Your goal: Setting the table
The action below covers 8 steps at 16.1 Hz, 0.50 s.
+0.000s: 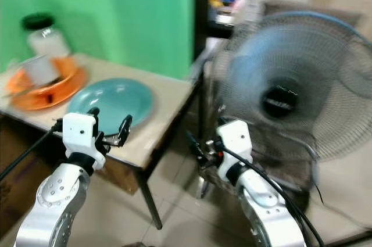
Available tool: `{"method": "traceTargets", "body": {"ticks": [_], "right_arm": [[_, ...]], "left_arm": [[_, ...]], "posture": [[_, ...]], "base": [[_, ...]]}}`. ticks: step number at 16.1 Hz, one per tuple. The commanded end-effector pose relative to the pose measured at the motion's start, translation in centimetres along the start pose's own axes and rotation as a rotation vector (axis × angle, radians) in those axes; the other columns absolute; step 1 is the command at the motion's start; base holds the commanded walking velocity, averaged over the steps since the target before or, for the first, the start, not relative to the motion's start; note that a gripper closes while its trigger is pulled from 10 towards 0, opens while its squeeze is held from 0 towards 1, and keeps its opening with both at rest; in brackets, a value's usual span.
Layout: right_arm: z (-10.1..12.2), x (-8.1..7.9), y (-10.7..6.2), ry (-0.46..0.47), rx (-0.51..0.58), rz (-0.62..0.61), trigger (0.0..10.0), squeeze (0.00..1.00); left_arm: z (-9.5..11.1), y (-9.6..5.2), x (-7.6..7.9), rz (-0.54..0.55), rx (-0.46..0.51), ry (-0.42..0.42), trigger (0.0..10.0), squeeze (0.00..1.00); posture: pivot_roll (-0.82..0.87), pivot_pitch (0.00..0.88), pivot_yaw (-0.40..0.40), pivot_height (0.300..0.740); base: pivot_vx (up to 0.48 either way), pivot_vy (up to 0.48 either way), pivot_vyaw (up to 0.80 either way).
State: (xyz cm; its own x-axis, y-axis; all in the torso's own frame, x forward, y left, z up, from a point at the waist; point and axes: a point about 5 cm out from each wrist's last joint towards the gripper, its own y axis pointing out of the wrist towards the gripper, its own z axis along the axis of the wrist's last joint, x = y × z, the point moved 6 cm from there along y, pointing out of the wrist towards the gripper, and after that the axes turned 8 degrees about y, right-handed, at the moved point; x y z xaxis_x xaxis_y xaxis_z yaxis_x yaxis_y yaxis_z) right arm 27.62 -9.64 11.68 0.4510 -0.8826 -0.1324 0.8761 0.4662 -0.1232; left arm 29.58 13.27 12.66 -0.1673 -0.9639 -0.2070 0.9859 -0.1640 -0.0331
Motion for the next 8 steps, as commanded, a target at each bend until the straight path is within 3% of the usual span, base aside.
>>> {"method": "traceTargets", "body": {"ticks": [1,4,8], "right_arm": [[0.37,-0.91,0.47,-0.009,0.013,0.041,10.0,0.0],[0.28,-0.67,0.72,0.003,0.016,0.032,10.0,0.0],[0.15,-0.53,0.86,0.027,0.016,0.035,10.0,0.0]], "left_arm": [[0.35,-0.08,-0.68,0.025,0.01,0.014,10.0,1.0],[0.46,-0.2,-0.88,0.027,0.014,0.027,10.0,1.0],[0.47,-0.19,-0.84,0.014,0.014,0.052,10.0,1.0]], "posture": [[0.01,0.0,0.037,0.74],[0.02,0.0,0.037,0.74],[0.02,0.0,0.041,0.74]], "base": [[0.326,0.0,0.8],[0.325,0.0,0.8],[0.319,0.0,0.0]]}}
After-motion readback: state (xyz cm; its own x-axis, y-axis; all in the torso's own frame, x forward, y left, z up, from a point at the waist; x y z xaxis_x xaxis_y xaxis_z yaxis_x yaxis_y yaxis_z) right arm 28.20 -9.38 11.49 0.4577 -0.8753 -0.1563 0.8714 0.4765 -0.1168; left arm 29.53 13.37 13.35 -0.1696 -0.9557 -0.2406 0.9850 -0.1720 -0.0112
